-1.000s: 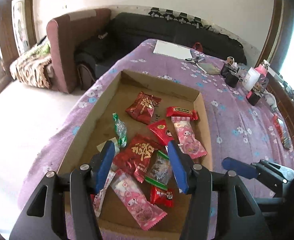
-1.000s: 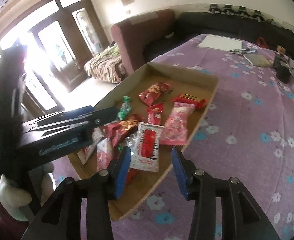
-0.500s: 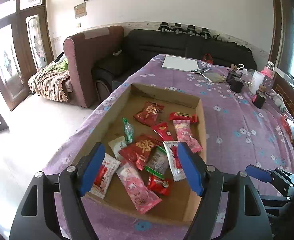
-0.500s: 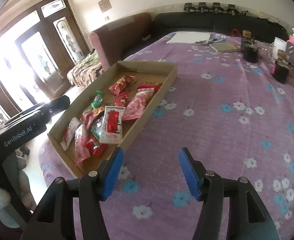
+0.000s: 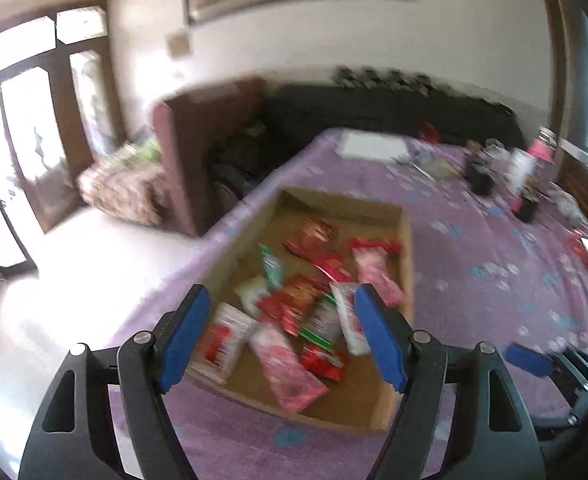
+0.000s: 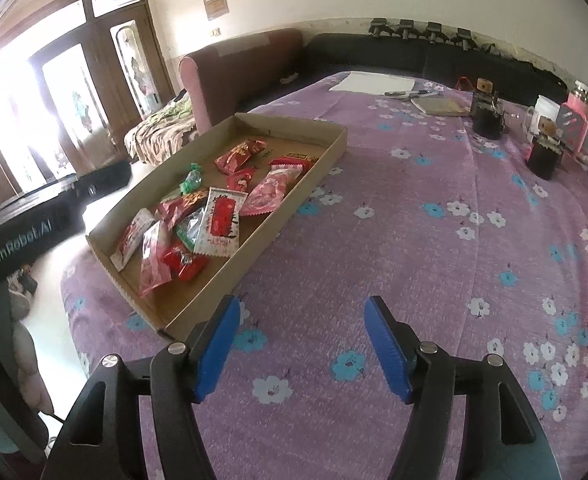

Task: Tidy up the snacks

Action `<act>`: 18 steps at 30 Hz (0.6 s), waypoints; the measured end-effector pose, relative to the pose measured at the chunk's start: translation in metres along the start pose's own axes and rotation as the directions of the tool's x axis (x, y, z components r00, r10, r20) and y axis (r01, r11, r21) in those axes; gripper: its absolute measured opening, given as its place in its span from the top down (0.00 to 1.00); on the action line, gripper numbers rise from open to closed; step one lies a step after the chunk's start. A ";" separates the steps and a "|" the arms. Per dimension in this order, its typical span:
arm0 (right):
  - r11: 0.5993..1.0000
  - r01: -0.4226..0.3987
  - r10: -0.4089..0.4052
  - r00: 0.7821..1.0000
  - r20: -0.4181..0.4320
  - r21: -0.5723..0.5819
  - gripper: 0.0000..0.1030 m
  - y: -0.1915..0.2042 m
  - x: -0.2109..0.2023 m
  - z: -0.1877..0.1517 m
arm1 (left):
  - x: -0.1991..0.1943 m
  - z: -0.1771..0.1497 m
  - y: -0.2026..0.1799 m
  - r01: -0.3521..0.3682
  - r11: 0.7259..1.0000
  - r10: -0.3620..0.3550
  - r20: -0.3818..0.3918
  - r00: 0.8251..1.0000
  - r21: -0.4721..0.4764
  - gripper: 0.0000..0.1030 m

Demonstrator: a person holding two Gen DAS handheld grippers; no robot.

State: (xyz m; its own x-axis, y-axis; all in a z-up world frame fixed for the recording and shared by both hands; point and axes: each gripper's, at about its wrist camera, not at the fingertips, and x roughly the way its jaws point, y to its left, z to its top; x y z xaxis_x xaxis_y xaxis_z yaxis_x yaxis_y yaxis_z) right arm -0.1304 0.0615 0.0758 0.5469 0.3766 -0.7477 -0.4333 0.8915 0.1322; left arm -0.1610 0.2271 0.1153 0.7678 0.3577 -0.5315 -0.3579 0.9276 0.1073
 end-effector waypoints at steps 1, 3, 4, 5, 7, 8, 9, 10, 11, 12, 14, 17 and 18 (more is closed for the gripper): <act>1.000 0.003 -0.003 1.000 0.004 -0.009 0.35 0.002 -0.001 -0.001 | -0.006 0.000 0.001 -0.039 0.999 0.039 0.038 0.999 -0.001 0.14; 1.000 0.008 -0.007 1.000 0.008 -0.018 0.35 0.003 -0.002 -0.002 | -0.020 -0.001 0.004 -0.092 0.996 0.094 0.121 0.988 -0.018 0.00; 1.000 0.007 -0.007 1.000 0.009 -0.021 0.35 0.004 -0.002 -0.002 | -0.025 -0.002 0.006 -0.094 0.995 0.097 0.146 0.985 -0.028 0.00; 1.000 0.006 -0.006 1.000 0.010 -0.023 0.35 0.005 -0.002 -0.001 | -0.027 -0.002 0.008 -0.078 0.996 0.083 0.160 0.984 -0.039 0.00; 1.000 0.002 -0.002 1.000 0.010 -0.022 0.35 0.005 -0.002 -0.002 | -0.027 -0.003 0.014 -0.017 0.998 0.025 0.146 0.989 -0.057 0.00; 1.000 -0.001 0.001 1.000 0.010 -0.022 0.35 0.005 -0.002 -0.002 | -0.023 -0.002 0.016 0.010 0.998 -0.003 0.122 0.992 -0.060 0.00; 1.000 -0.001 0.002 1.000 0.010 -0.023 0.35 0.006 -0.002 -0.002 | -0.021 -0.002 0.018 0.027 0.998 -0.020 0.105 0.994 -0.060 0.00; 1.000 -0.003 0.003 1.000 0.011 -0.025 0.35 0.006 -0.002 -0.002 | -0.019 -0.001 0.018 0.036 0.997 -0.030 0.094 0.995 -0.062 0.00; 1.000 -0.003 0.004 1.000 0.011 -0.028 0.35 0.007 -0.002 -0.002 | -0.018 -0.002 0.019 0.037 0.997 -0.032 0.084 0.996 -0.064 0.00; 0.999 -0.003 0.003 1.000 0.010 -0.032 0.35 0.007 -0.002 -0.002 | -0.016 -0.002 0.020 0.045 0.997 -0.041 0.073 0.997 -0.061 0.00; 0.999 -0.004 0.005 1.000 0.008 -0.038 0.35 0.008 -0.001 -0.002 | -0.014 -0.003 0.020 0.068 0.995 -0.064 0.056 0.996 -0.070 0.00; 0.999 -0.005 0.005 1.000 0.003 -0.038 0.35 0.007 0.001 -0.002 | -0.009 -0.004 0.022 0.078 0.993 -0.075 0.038 0.996 -0.094 0.00; 0.999 -0.006 0.006 1.000 0.001 -0.036 0.35 0.007 0.002 -0.002 | -0.009 -0.005 0.022 0.067 0.993 -0.064 0.034 0.997 -0.093 0.00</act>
State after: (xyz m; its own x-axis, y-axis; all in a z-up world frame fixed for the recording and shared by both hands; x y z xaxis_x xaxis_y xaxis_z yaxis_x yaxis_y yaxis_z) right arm -0.1333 0.0676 0.0742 0.5452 0.3824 -0.7460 -0.4619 0.8796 0.1134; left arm -0.1787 0.2437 0.1183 0.8068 0.3011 -0.5084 -0.3535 0.9354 -0.0070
